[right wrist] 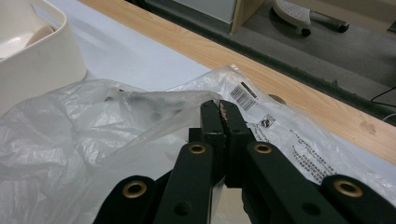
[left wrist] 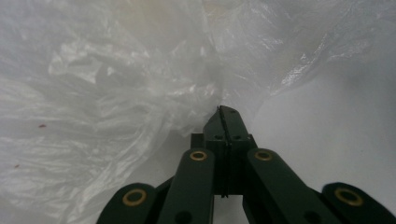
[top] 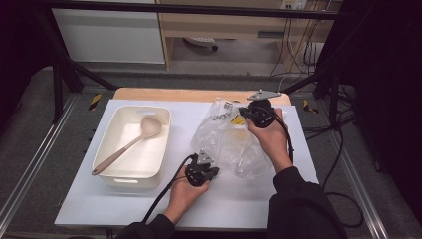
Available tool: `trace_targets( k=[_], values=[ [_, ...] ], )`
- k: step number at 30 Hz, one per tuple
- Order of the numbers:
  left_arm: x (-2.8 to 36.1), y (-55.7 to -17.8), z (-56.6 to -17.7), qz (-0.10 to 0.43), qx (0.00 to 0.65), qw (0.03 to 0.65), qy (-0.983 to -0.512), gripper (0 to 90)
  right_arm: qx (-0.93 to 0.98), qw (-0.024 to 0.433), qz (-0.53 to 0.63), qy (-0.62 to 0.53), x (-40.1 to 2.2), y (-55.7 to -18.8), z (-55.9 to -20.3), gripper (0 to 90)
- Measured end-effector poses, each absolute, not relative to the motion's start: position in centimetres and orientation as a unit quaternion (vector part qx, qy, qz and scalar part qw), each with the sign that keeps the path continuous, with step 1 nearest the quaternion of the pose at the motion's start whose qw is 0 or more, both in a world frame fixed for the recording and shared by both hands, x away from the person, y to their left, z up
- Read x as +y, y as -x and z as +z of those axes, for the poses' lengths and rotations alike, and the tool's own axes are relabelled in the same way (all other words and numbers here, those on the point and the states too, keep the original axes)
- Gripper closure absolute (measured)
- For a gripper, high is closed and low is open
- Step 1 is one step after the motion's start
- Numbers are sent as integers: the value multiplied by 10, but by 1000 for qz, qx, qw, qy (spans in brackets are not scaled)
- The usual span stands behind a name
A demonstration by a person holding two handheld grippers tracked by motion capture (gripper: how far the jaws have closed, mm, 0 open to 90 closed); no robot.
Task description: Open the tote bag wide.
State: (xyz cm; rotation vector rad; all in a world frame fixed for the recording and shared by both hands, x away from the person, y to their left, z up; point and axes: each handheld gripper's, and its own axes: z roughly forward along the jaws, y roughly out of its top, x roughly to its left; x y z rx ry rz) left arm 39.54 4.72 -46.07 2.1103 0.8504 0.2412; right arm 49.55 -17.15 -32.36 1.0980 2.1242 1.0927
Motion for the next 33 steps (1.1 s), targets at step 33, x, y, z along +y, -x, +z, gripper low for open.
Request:
trace_targets(
  k=[33],
  values=[
    [72,-363,-415,108,336,458,-816,811,801,230,396,-386,-147,-476,-330,900]
  ],
)
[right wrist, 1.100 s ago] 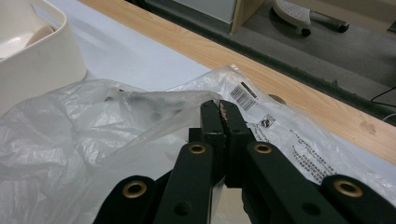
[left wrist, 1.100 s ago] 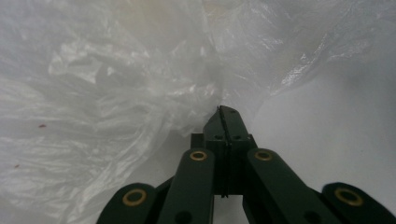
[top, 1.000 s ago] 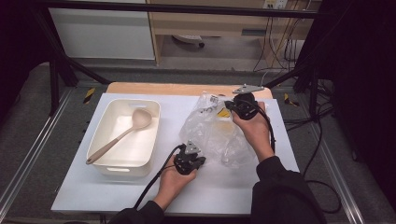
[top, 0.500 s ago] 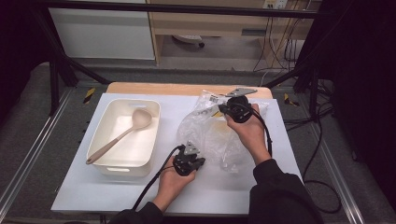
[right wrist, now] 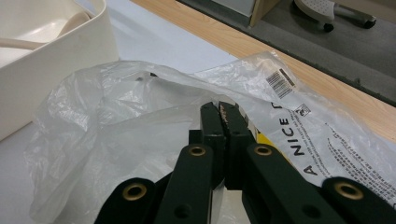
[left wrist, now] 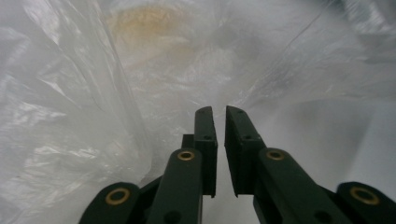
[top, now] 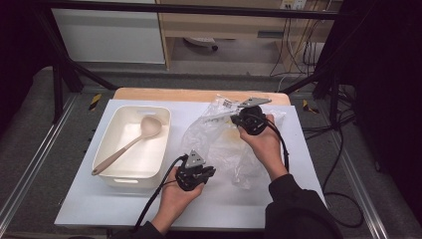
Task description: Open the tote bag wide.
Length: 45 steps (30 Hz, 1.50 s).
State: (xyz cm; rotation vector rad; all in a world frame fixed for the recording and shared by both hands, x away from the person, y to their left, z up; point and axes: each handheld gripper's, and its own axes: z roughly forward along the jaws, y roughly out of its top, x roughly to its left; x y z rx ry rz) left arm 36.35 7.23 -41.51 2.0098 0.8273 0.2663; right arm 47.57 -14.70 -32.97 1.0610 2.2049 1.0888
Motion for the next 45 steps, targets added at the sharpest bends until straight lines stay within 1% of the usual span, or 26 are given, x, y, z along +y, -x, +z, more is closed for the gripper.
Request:
trace_targets(
  k=[5,11,17,21,24,27,34,45],
  values=[
    [80,-359,-398,119,337,473,-805,686,804,225,395,-383,-146,-473,-335,900],
    [97,-359,-366,154,347,493,-783,417,807,220,394,-380,-145,-471,-338,900],
    [120,-361,-340,183,359,503,-765,266,808,216,394,-381,-144,-470,-341,900],
    [137,-367,-331,198,371,494,-761,177,809,214,395,-380,-143,-470,-343,900],
    [148,-372,-326,200,377,492,-759,142,809,213,395,-379,-144,-469,-344,900],
    [159,-375,-321,210,379,486,-759,126,809,213,396,-378,-145,-468,-345,900],
    [182,-381,-312,218,392,484,-751,107,811,210,395,-376,-145,-466,-348,900],
    [204,-384,-311,224,398,474,-753,82,811,206,397,-377,-149,-463,-351,900]
  ],
)
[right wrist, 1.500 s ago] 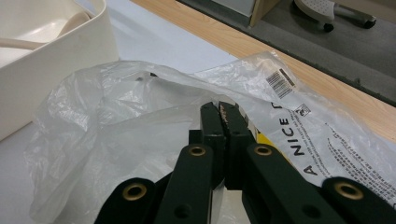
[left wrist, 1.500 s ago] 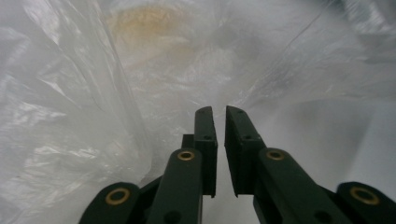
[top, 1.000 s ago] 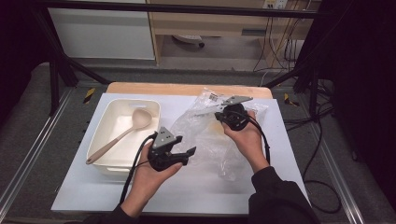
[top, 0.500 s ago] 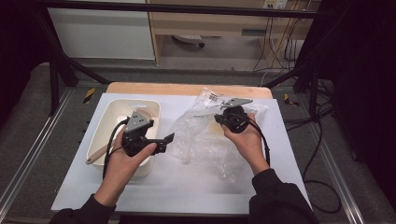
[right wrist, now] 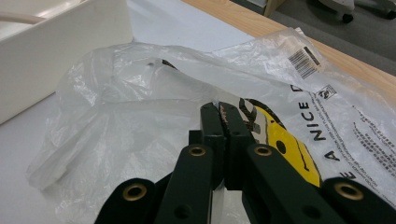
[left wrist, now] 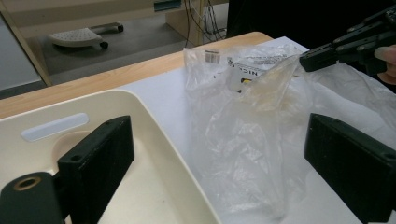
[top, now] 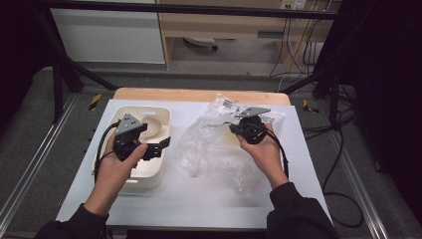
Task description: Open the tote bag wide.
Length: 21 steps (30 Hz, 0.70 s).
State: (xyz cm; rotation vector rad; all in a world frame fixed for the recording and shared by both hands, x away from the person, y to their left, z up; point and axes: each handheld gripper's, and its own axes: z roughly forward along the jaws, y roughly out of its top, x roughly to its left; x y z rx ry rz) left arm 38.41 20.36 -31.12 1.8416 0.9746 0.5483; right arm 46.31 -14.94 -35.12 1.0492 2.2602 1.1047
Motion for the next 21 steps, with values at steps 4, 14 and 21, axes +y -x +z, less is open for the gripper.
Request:
trace_targets(
  k=[4,14,21],
  values=[
    [212,-384,-309,230,402,471,-751,81,810,206,397,-379,-153,-462,-352,900],
    [233,-383,-305,238,412,469,-744,80,811,203,399,-377,-155,-460,-353,900],
    [249,-382,-305,244,423,466,-738,78,812,202,397,-378,-157,-459,-354,900]
  ],
)
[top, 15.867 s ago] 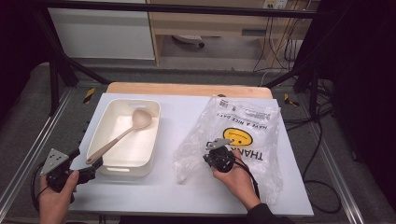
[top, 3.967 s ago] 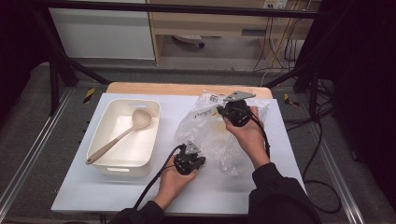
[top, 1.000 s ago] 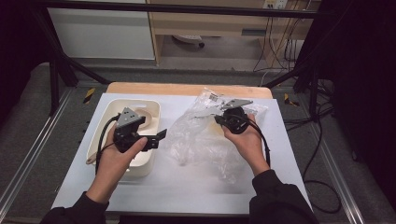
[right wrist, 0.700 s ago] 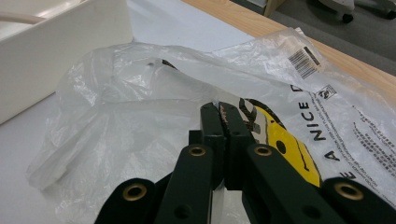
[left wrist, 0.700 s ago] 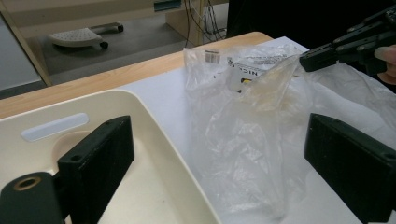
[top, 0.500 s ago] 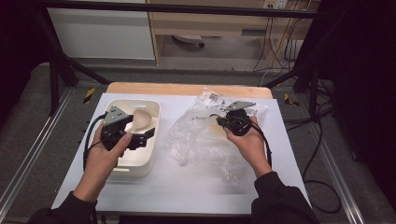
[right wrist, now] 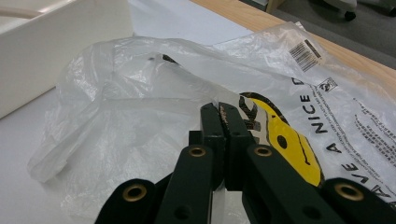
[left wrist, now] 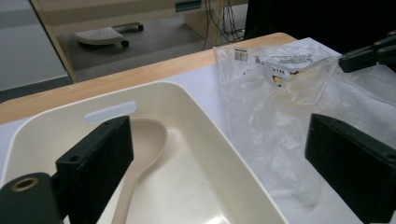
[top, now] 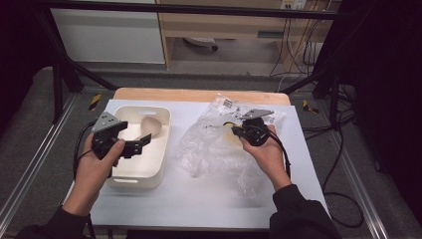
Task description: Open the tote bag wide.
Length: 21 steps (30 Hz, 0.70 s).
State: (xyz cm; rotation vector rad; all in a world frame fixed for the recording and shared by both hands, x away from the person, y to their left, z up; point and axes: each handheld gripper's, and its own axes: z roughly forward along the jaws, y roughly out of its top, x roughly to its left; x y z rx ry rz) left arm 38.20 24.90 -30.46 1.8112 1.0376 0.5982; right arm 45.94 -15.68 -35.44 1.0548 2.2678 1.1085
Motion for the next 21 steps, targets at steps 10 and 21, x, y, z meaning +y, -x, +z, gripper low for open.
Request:
trace_targets(
  k=[10,21],
  values=[
    [265,-383,-306,247,433,459,-736,77,813,198,397,-378,-158,-458,-357,900],
    [282,-384,-309,251,446,452,-731,77,815,198,394,-376,-159,-456,-357,900]
  ],
)
